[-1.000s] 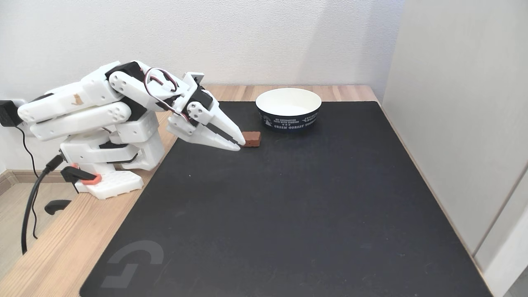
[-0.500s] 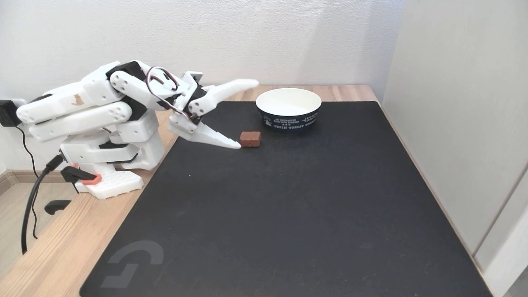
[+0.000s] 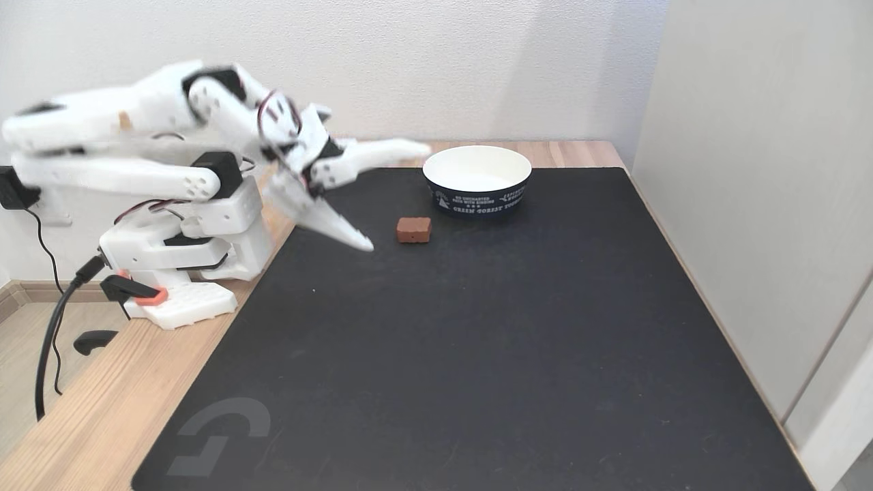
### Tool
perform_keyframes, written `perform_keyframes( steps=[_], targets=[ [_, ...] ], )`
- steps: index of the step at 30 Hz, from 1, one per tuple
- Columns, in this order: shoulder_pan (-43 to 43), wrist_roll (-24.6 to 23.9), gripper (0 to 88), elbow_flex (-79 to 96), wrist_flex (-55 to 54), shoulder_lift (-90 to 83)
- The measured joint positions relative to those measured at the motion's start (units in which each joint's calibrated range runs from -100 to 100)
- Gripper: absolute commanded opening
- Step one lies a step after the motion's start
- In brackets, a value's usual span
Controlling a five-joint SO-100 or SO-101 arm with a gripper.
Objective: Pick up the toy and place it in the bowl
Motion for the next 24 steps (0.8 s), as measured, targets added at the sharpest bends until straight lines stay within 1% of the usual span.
perform_keyframes(
  steps=[3, 4, 5, 7, 9, 10, 12, 13, 14, 17, 19, 24],
  targets=[
    [-1.4, -1.4, 60.8, -7.9, 3.1, 12.1],
    [-3.2, -1.9, 60.8, -11.9, 3.9, 16.5],
    [-4.3, -3.2, 60.8, -19.5, 7.6, 23.6],
    [-5.7, -4.4, 60.8, -24.1, 9.9, 28.3],
    [-9.0, -6.2, 60.8, -32.0, 14.8, 34.8],
    [-10.0, -7.7, 60.8, -39.7, 20.7, 40.0],
    [-11.8, -9.0, 60.8, -44.5, 23.0, 43.0],
    [-13.3, -10.1, 60.8, -47.8, 26.3, 45.5],
    [-15.1, -12.2, 60.8, -54.7, 30.0, 50.4],
    [-16.7, -14.0, 60.8, -60.8, 33.3, 55.4],
    [-19.1, -14.7, 60.8, -65.0, 33.9, 62.2],
    [-20.2, -16.6, 60.8, -68.2, 34.4, 71.9]
  ],
)
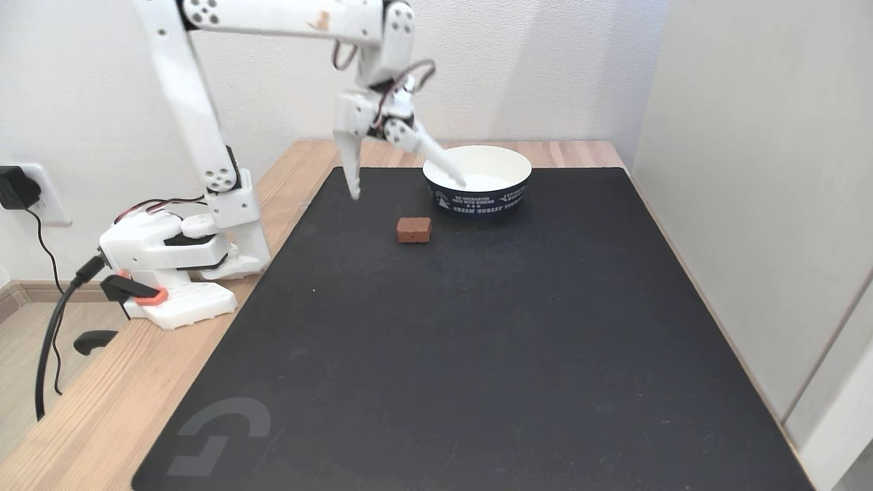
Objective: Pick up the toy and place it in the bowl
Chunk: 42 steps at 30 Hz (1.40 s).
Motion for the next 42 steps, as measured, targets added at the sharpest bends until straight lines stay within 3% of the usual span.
perform_keyframes(
  steps=[13, 24, 29, 42],
  targets=[
    [-0.9, -1.6, 60.8, -0.7, -4.1, 12.5],
    [-3.9, -1.8, 60.8, -0.9, -9.9, 12.9],
    [-3.4, -5.3, 60.8, -0.9, -9.9, 12.9],
    [-4.7, -5.6, 60.8, -0.9, -16.8, 12.9]
  ],
)
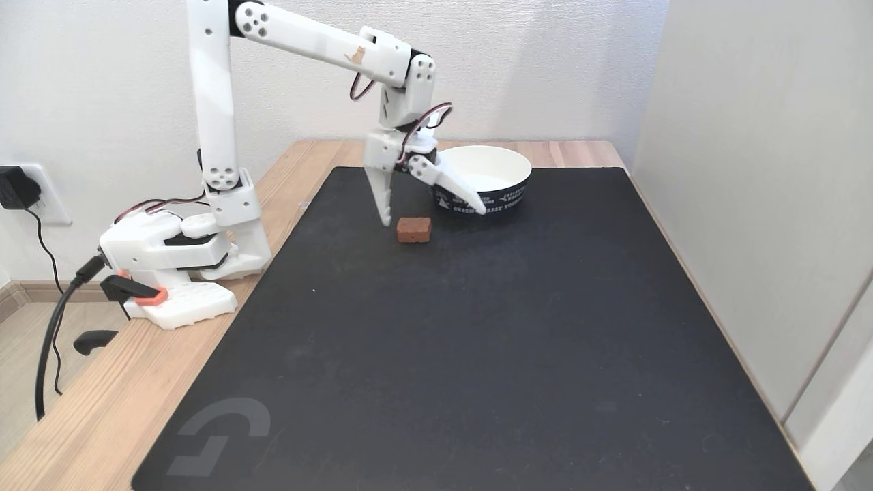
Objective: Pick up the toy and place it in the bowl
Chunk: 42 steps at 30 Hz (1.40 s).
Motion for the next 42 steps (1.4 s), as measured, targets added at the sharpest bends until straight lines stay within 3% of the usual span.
perform_keyframes(
  steps=[22, 29, 42],
  targets=[
    [-0.9, 0.2, 60.7, 9.7, -8.0, -0.7],
    [-0.9, 0.2, 36.2, 9.7, -8.0, -0.5],
    [-1.1, -0.1, 34.5, 9.7, -8.4, -0.5]
  ],
)
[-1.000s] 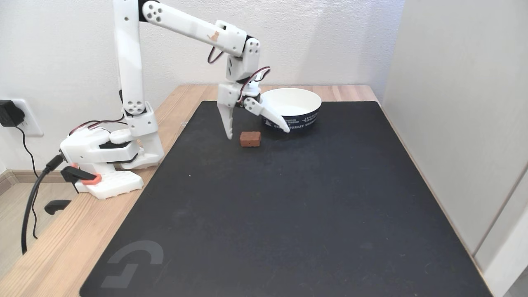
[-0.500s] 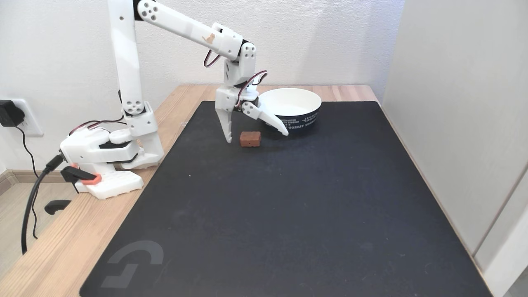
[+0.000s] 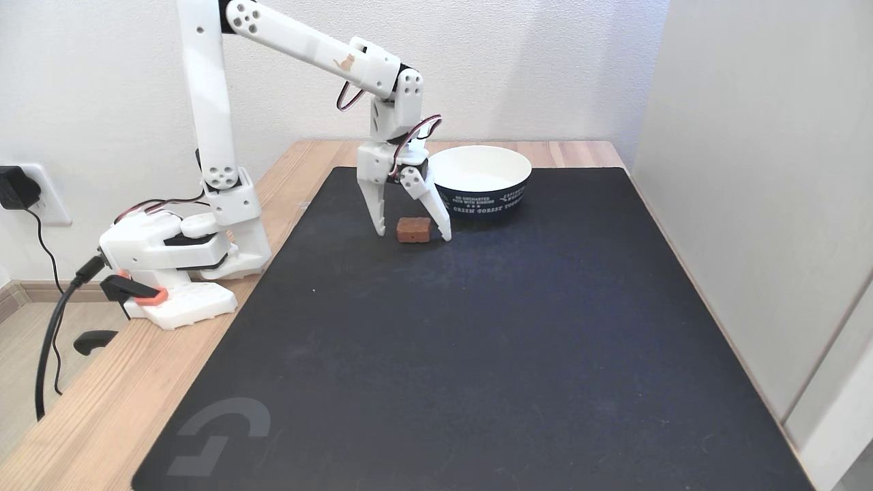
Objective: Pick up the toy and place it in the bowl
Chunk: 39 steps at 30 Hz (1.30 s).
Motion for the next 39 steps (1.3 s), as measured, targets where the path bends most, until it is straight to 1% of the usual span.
perform_keyframes(
  steps=[4, 9, 20, 21, 22, 23, 24, 26, 39],
  targets=[
    [0.0, 0.0, 33.7, 0.0, 0.0, 0.0],
    [0.0, 0.0, 23.9, -0.1, -0.3, 0.2],
    [0.4, -0.1, 23.6, -0.6, -1.6, 0.0],
    [0.4, -0.1, 22.5, -0.6, -1.6, 0.0],
    [0.4, -0.1, 20.4, -0.6, -1.6, 0.0],
    [0.4, -0.1, 13.5, -0.5, -1.6, 0.0],
    [0.4, -0.1, 9.7, -0.4, -1.6, 0.0],
    [0.5, -0.1, 4.7, -0.4, -1.7, 0.0],
    [1.0, 0.1, 3.8, -0.9, -1.6, 0.1]
  ],
)
